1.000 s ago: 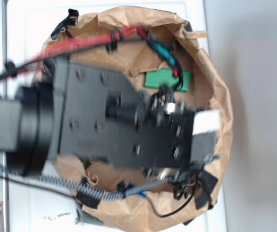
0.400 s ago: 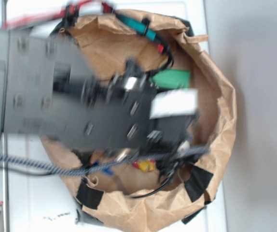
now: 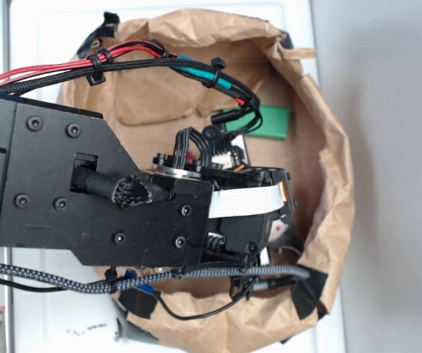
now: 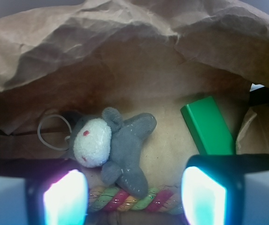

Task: Grab the gray animal.

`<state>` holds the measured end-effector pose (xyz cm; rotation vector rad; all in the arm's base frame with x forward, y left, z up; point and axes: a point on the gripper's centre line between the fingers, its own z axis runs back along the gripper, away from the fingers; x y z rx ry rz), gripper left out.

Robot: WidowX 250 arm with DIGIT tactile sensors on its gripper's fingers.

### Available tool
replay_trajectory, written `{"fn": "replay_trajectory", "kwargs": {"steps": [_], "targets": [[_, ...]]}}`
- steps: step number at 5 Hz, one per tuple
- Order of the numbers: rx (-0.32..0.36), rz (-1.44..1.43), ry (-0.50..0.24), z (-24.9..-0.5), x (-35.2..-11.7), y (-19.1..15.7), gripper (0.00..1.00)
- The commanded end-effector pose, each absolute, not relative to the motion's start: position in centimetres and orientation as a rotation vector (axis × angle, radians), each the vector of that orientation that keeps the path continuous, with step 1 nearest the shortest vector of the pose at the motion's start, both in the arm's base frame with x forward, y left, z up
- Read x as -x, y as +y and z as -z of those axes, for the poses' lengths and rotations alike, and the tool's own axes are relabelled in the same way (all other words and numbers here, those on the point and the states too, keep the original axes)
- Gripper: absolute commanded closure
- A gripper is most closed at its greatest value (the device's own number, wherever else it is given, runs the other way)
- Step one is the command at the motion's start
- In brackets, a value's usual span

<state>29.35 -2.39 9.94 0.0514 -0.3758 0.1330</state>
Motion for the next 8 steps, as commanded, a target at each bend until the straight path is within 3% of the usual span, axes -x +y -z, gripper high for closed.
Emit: {"fn": "replay_trajectory", "kwargs": {"steps": [1, 5, 8], "targets": [[-0.008, -0.042, -0.444, -11.9, -29.9, -2.5, 0.0], [0.032, 0.017, -0.415, -12.0, -30.2, -2.6, 0.0], [0.066, -0.009, -0.363, -10.3, -31.4, -3.6, 0.0]]}}
